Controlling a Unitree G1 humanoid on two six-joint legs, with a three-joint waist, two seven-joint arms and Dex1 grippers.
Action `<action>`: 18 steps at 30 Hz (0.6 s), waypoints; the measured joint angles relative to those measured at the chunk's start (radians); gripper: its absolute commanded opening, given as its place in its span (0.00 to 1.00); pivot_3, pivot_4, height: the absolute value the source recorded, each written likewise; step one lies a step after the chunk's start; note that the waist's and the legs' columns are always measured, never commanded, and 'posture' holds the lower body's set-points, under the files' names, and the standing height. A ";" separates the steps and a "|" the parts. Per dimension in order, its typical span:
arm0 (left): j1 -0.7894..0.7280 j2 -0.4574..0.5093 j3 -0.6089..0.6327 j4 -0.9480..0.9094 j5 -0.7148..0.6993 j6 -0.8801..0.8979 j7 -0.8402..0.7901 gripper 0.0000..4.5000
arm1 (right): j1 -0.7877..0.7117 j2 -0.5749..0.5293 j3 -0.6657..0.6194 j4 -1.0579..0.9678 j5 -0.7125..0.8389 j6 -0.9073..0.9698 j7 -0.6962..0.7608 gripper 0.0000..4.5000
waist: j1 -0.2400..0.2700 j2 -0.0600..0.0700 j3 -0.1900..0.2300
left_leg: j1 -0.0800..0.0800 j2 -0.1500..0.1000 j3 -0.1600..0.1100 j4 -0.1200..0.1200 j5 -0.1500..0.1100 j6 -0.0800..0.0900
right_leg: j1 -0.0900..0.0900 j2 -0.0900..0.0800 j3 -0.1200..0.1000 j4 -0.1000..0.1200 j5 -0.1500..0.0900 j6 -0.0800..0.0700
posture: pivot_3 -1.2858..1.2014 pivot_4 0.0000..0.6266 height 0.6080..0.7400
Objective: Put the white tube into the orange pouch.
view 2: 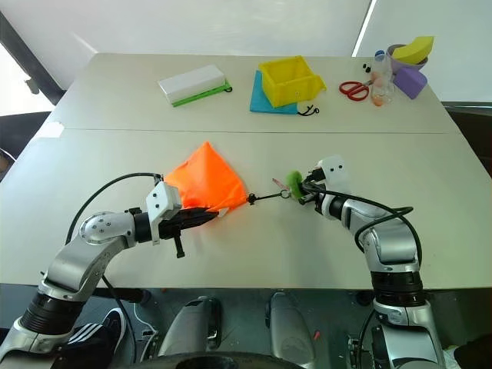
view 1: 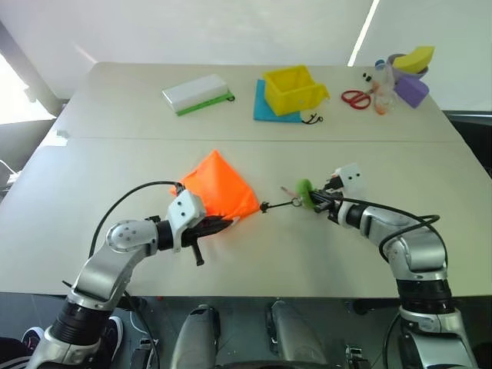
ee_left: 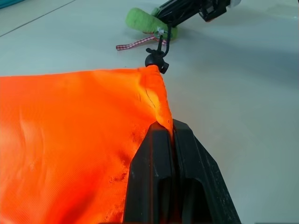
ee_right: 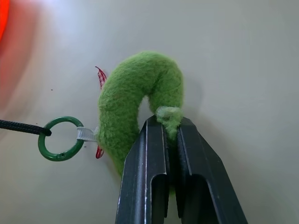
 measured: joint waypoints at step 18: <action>-0.185 0.035 0.088 -0.047 -0.288 0.298 -0.056 0.62 | -0.010 0.027 0.037 0.021 -0.023 -0.056 -0.040 0.00 | 0.006 0.000 0.000 | 0.001 0.000 -0.001 0.002 0.000 0.000 | 0.000 0.002 0.000 0.003 0.000 0.000 | 0.52 0.24 1.00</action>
